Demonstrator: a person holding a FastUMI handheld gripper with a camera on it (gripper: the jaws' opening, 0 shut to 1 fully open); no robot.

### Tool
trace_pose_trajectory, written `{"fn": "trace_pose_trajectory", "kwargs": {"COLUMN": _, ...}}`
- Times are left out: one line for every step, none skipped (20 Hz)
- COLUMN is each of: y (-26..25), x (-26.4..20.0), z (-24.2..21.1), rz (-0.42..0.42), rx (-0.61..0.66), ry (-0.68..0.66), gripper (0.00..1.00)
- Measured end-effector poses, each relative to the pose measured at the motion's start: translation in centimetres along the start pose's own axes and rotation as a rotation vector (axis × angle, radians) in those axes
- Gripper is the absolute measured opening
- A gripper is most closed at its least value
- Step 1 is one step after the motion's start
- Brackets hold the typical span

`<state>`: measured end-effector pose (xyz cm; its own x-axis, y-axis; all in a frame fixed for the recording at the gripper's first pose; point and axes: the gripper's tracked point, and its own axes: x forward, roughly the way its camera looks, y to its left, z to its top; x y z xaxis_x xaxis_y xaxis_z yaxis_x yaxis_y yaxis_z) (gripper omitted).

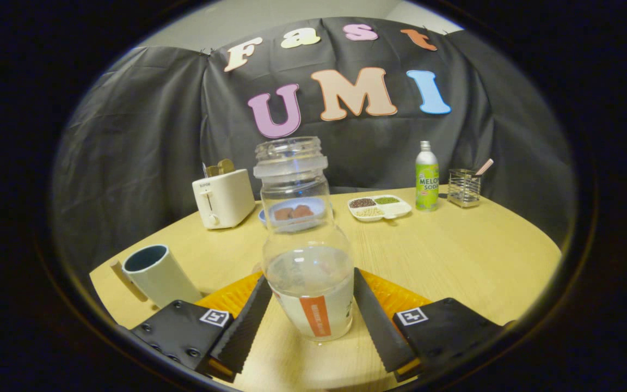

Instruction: Take the bottle from table, then pour the juice into the cup, finally place the bottle on the coaster

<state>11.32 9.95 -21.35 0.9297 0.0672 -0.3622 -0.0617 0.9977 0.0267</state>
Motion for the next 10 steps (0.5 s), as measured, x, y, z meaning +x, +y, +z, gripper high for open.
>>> {"fn": "trace_pose_trajectory", "kwargs": {"y": -0.07, "x": 0.12, "z": -0.16, "rz": -0.003, "rx": -0.001, "ry": 0.0, "gripper": 0.95}}
{"fn": "trace_pose_trajectory", "kwargs": {"y": -0.16, "x": 0.26, "z": -0.37, "rz": -0.006, "rx": -0.002, "ry": 0.005, "gripper": 0.95}}
{"fn": "trace_pose_trajectory", "kwargs": {"y": -0.11, "x": 0.36, "z": -0.56, "rz": -0.007, "rx": -0.002, "ry": 0.013, "gripper": 0.95}}
{"fn": "trace_pose_trajectory", "kwargs": {"y": -0.02, "x": 0.4, "z": -0.59, "rz": -0.002, "rx": 0.0, "ry": 0.009, "gripper": 0.95}}
{"fn": "trace_pose_trajectory", "kwargs": {"y": -0.12, "x": 0.45, "z": -0.49, "rz": -0.006, "rx": 0.001, "ry": 0.009, "gripper": 0.95}}
{"fn": "trace_pose_trajectory", "kwargs": {"y": -0.15, "x": 0.48, "z": -0.47, "rz": -0.005, "rx": 0.002, "ry": 0.01, "gripper": 0.95}}
{"fn": "trace_pose_trajectory", "kwargs": {"y": -0.06, "x": 0.48, "z": -0.64, "rz": -0.004, "rx": 0.002, "ry": 0.012, "gripper": 0.95}}
{"fn": "trace_pose_trajectory", "kwargs": {"y": -0.17, "x": 0.5, "z": -0.65, "rz": -0.008, "rx": 0.002, "ry": 0.013, "gripper": 0.95}}
{"fn": "trace_pose_trajectory", "kwargs": {"y": -0.13, "x": 0.5, "z": -0.67, "rz": -0.009, "rx": -0.002, "ry": 0.013, "gripper": 0.95}}
{"fn": "trace_pose_trajectory", "kwargs": {"y": -0.02, "x": 0.55, "z": -0.59, "rz": -0.008, "rx": -0.01, "ry": 0.012, "gripper": 0.95}}
